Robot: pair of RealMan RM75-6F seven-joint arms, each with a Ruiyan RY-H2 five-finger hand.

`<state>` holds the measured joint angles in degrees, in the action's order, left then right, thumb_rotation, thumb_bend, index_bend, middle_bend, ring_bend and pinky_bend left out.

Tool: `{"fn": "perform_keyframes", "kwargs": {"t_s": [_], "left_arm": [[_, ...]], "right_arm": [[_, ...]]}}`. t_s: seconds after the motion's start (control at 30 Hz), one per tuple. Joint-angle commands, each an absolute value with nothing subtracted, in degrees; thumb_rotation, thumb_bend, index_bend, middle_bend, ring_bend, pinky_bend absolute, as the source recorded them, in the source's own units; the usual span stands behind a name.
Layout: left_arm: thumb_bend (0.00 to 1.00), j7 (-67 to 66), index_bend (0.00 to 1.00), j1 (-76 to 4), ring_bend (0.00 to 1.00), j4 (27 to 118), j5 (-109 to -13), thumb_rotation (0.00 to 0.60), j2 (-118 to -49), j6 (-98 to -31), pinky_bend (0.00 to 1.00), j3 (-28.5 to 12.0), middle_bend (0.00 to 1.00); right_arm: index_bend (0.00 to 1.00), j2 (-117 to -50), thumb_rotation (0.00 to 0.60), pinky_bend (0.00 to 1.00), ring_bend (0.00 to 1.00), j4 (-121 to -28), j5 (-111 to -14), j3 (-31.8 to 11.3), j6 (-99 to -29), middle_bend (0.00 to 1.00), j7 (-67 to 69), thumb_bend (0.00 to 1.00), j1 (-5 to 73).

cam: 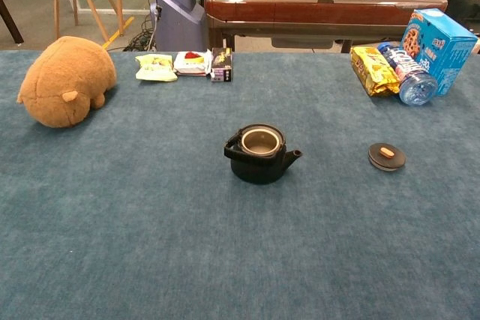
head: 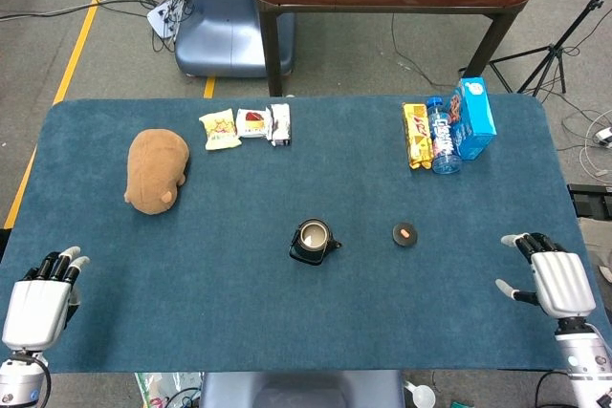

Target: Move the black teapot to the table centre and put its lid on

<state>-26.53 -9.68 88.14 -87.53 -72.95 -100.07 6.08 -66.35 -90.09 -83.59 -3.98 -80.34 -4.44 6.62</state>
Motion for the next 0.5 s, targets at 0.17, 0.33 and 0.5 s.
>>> {"fn": "perform_keyframes", "kwargs": {"t_s": [0.17, 0.33, 0.5], "left_arm": [[0.78, -25.4, 0.35, -8.5, 0.26, 88.9, -87.1, 0.6, -72.6, -98.6, 0.54, 4.4, 0.29], [0.78, -24.8, 0.36, -7.4, 0.26, 89.6, -86.1, 0.6, -72.1, -98.3, 0.54, 3.1, 0.29], [0.78, -24.0, 0.36, -6.7, 0.26, 89.7, -86.3, 0.6, -71.7, -97.8, 0.54, 2.2, 0.29]], "right_arm": [[0.34, -66.2, 0.6, 0.45, 0.28, -90.3, -83.3, -4.4, -80.6, 0.38, -4.3, 0.0, 6.8], [0.34, -65.4, 0.6, 0.53, 0.34, -92.0, -82.5, -5.1, -79.8, 0.42, -7.4, 0.0, 7.7], [0.34, -63.6, 0.6, 0.64, 0.47, -95.9, -80.8, -6.1, -77.2, 0.52, -13.6, 0.0, 9.8]]}}
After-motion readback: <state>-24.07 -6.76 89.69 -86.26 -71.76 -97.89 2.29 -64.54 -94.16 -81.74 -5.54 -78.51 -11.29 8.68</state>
